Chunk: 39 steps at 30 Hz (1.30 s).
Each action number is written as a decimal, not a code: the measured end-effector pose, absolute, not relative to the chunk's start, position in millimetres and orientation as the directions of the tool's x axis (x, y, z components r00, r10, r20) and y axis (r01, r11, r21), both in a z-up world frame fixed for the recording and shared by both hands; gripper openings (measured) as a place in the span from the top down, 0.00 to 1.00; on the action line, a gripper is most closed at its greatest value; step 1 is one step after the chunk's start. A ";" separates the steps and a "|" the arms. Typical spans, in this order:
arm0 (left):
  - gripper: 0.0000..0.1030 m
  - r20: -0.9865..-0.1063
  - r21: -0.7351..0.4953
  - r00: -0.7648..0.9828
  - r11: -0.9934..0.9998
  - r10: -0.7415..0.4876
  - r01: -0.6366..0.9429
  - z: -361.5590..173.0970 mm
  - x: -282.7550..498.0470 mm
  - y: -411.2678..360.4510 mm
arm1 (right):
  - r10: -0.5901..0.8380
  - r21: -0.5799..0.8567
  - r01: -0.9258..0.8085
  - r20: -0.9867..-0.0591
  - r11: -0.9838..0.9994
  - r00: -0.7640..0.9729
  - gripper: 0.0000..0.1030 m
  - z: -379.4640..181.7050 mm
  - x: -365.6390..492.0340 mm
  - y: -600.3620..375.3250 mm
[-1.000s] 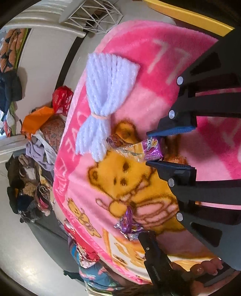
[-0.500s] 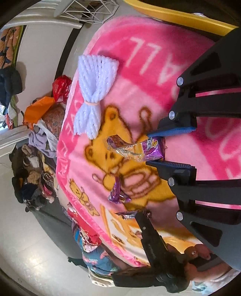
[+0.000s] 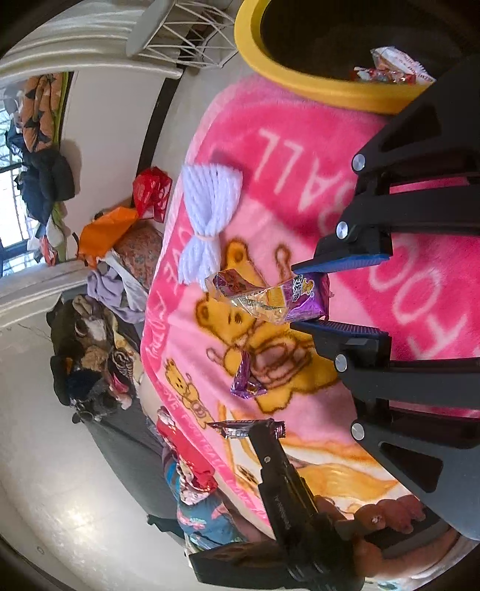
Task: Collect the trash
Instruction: 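Carry both purple wrappers with both tools over the yellow bin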
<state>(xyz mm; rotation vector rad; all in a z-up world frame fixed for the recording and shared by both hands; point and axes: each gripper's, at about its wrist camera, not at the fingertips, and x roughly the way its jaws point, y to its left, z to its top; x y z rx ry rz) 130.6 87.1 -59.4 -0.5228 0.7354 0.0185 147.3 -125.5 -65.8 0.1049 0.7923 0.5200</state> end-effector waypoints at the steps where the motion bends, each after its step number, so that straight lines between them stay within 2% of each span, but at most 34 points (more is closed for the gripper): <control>1: 0.93 -0.642 -0.448 0.748 0.874 -0.168 -0.188 -57.7 130.4 84.1 | 0.480 0.282 -0.399 -0.652 0.872 0.588 0.77 -65.1 145.9 -128.9; 20: 0.93 -0.614 -0.419 0.741 0.908 -0.273 -0.013 -35.7 126.0 18.2 | 0.392 0.293 -0.264 -0.607 0.919 0.691 0.77 -45.4 125.5 -207.7; 39: 0.93 -0.614 -0.379 0.701 0.915 -0.363 0.141 -30.1 120.7 -44.4 | 0.287 0.302 -0.119 -0.609 0.946 0.739 0.77 -46.2 116.1 -277.7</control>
